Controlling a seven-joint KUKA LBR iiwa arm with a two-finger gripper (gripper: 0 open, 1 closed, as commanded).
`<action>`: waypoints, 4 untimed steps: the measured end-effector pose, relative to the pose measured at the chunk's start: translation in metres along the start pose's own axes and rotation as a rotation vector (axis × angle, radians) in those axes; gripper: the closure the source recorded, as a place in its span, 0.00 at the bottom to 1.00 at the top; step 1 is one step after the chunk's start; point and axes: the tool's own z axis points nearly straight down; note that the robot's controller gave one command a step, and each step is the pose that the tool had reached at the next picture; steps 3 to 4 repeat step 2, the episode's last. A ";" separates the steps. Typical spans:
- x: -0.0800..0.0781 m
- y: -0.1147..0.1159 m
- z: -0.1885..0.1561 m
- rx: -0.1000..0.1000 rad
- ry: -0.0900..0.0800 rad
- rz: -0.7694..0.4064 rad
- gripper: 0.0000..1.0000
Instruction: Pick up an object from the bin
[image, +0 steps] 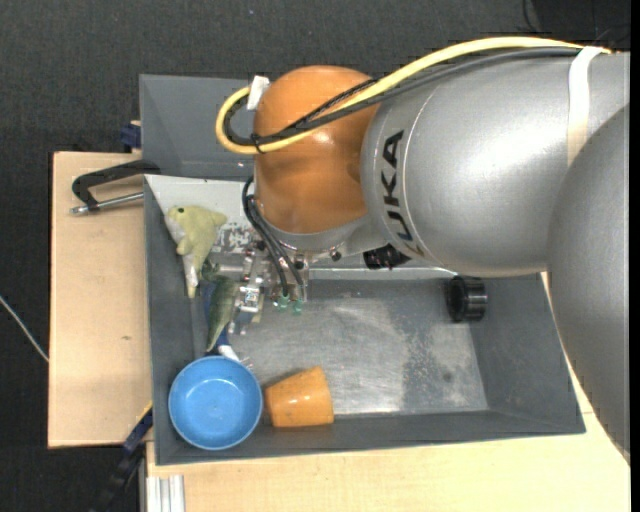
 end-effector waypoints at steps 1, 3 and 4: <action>0.000 0.000 0.000 0.000 0.000 0.000 1.00; 0.000 0.000 0.000 0.000 0.001 0.000 1.00; 0.000 0.000 0.000 0.000 0.001 0.000 1.00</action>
Offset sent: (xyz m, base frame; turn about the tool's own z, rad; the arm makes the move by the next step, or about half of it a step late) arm 0.0000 0.0000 0.0000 0.0000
